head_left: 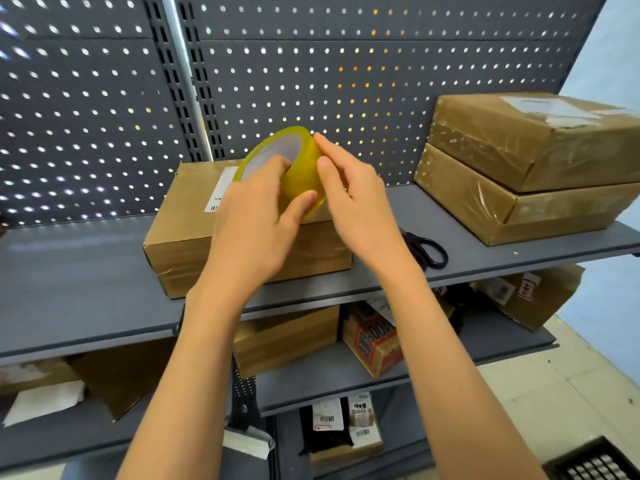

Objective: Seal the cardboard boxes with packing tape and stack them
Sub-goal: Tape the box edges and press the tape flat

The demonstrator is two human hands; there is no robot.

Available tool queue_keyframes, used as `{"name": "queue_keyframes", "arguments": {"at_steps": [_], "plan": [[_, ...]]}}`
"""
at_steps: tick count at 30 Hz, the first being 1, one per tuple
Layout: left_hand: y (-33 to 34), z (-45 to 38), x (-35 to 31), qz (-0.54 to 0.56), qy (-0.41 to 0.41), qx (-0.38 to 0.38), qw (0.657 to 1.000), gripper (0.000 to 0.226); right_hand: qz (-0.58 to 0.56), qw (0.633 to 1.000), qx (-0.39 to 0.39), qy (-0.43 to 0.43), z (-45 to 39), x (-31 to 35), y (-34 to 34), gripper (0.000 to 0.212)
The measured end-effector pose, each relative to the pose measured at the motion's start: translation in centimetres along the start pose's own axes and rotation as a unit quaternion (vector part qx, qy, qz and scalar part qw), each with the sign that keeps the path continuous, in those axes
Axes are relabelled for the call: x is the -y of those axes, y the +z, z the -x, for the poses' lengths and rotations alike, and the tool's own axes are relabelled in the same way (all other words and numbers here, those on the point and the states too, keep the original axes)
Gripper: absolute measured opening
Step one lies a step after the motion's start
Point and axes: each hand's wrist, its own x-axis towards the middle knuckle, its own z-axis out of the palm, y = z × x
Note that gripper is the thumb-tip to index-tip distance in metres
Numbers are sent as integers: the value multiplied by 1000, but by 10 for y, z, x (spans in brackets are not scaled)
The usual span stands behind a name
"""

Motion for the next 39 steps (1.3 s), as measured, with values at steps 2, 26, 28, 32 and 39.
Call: {"name": "queue_keyframes", "arguments": {"at_steps": [2, 26, 28, 32, 39], "plan": [[1, 1, 0, -13, 3, -14, 1000, 25, 14, 1000, -20, -2, 1, -2, 4, 38], [-11, 2, 10, -31, 63, -31, 997, 20, -77, 995, -51, -23, 4, 13, -6, 19], [-13, 5, 13, -42, 71, -17, 996, 20, -109, 994, -7, -2, -1, 10, -12, 13], [-14, 11, 18, -33, 74, 11, 997, 26, -130, 991, 17, 6, -6, 5, -12, 4], [-18, 23, 9, -88, 102, 2, 991, 38, -152, 987, 48, -7, 0, 6, -5, 14]]}}
